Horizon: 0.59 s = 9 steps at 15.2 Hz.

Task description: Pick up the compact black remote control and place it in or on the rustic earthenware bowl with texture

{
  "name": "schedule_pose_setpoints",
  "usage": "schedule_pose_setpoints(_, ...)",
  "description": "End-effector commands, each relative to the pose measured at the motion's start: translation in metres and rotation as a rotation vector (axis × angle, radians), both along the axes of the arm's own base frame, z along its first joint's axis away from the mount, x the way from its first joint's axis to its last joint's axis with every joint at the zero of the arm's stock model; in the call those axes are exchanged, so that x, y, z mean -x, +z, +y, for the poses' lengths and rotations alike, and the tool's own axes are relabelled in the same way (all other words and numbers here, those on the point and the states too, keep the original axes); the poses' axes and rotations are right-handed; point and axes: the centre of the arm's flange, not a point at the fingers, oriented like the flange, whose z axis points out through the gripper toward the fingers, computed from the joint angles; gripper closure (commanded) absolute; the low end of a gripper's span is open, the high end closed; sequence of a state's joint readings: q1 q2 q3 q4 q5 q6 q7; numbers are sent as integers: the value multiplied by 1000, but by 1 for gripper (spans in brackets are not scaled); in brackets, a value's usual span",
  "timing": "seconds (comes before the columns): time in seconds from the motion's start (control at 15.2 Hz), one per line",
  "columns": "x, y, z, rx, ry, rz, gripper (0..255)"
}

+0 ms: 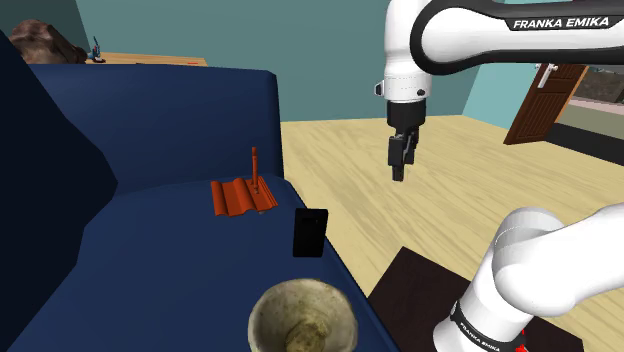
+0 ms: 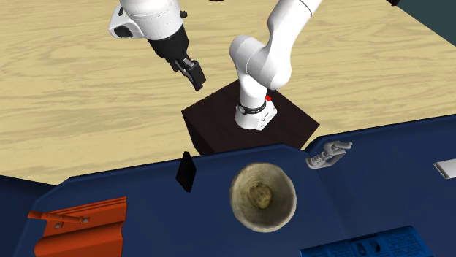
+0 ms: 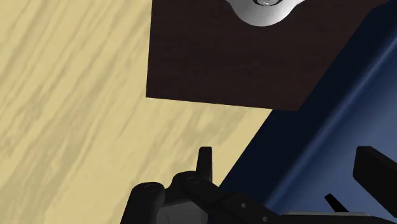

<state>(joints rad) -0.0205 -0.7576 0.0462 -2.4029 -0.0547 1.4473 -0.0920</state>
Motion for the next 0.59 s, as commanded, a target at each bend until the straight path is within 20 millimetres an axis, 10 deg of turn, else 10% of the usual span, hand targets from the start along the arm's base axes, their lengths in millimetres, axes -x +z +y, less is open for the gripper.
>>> schedule_pose_setpoints(0.0,0,0,0,0,0,0,0)
schedule_pose_setpoints(0.53,-63,-48,59,-52,294,-30,0)
